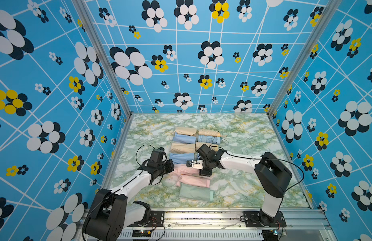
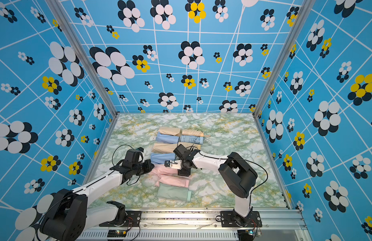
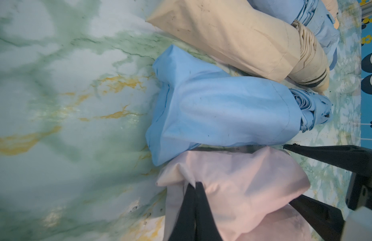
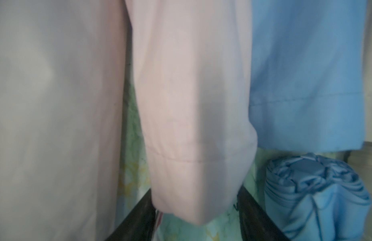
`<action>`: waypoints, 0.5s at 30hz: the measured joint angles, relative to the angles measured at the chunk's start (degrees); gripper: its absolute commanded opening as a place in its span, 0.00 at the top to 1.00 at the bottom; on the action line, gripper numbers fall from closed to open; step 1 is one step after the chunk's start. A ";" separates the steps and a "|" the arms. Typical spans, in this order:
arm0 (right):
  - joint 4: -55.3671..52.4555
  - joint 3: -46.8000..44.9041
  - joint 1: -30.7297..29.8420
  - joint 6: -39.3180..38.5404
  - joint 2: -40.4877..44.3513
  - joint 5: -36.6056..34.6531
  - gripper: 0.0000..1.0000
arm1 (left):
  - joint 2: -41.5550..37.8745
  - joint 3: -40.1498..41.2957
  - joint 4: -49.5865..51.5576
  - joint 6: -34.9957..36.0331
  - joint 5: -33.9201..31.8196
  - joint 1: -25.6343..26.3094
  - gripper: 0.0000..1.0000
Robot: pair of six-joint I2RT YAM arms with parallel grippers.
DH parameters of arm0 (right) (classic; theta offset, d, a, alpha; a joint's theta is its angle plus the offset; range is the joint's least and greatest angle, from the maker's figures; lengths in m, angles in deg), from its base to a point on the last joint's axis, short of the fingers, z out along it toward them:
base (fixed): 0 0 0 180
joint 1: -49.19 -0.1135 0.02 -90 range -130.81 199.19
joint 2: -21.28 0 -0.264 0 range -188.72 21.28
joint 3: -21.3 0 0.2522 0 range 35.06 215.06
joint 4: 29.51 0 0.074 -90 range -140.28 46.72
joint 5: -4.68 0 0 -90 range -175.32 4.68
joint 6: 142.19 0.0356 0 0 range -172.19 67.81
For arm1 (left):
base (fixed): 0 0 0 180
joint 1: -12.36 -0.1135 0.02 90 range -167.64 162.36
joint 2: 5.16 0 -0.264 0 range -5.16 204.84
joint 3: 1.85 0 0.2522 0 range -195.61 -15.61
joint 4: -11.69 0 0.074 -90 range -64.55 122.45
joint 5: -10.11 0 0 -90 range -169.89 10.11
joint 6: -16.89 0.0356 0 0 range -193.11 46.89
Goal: Take umbrellas out of sleeves
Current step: Take out the umbrella from the umbrella sleeve.
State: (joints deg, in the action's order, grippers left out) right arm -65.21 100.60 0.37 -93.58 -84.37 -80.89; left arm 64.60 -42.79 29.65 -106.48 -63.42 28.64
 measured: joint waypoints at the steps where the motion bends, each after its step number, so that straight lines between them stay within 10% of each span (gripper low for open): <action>1: -0.04 0.11 0.00 0.00 -0.02 0.24 0.40 | 0.04 0.00 -0.04 0.00 0.00 0.00 0.99; 15: -1.84 3.02 0.00 -0.26 -1.84 1.07 0.50 | 1.05 0.00 -1.64 -0.04 -0.37 0.00 0.99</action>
State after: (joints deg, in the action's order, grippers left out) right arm -67.05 103.61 0.37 -93.84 -86.20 -79.82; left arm 65.65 -42.79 28.01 -106.52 -63.79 28.64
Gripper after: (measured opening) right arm 0.538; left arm 0.047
